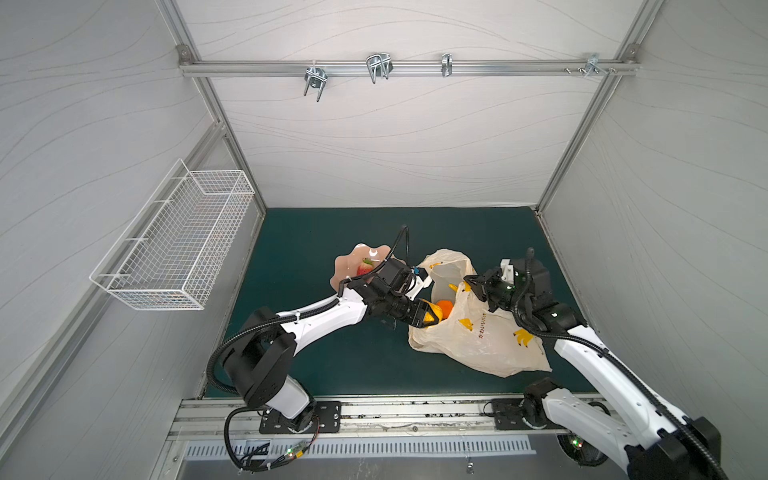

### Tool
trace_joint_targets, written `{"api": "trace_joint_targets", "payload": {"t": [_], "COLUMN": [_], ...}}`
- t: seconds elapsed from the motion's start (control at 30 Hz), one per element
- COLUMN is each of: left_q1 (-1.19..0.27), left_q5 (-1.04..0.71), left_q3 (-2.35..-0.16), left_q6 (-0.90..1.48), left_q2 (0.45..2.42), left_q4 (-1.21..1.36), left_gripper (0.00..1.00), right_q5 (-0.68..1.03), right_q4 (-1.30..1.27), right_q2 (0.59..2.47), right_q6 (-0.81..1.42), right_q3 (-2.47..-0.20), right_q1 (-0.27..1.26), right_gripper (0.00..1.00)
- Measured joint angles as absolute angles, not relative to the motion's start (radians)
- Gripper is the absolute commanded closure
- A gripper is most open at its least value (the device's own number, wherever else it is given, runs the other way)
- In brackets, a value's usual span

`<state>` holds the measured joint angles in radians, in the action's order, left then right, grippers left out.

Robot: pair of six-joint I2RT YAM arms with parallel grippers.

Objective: Place the fruits into the plastic bag
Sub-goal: 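Lift the lemon with the left gripper and carry it into the bag opening, then lower the lemon into the bag and open the left gripper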

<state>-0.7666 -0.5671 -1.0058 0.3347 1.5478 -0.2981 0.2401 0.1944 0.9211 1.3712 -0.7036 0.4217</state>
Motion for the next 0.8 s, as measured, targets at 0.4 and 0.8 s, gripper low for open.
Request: {"api": "trace_joint_targets", "payload": {"t": [0.4, 0.8], "left_q1": [-0.819, -0.839], "left_q5": [-0.562, -0.601], "left_q3": [-1.198, -1.443], "left_q6": [0.296, 0.285], "left_q2": [1.737, 1.951], "left_q4": [-0.348, -0.422], "left_gripper": [0.60, 0.60], "right_q5": [0.239, 0.231], "right_q4": [0.194, 0.191], "right_q2": [0.921, 0.921], "right_q6": [1.372, 1.372], "right_q3": [-0.704, -0.704], "right_q1": [0.435, 0.444], "right_gripper": [1.00, 1.00]}}
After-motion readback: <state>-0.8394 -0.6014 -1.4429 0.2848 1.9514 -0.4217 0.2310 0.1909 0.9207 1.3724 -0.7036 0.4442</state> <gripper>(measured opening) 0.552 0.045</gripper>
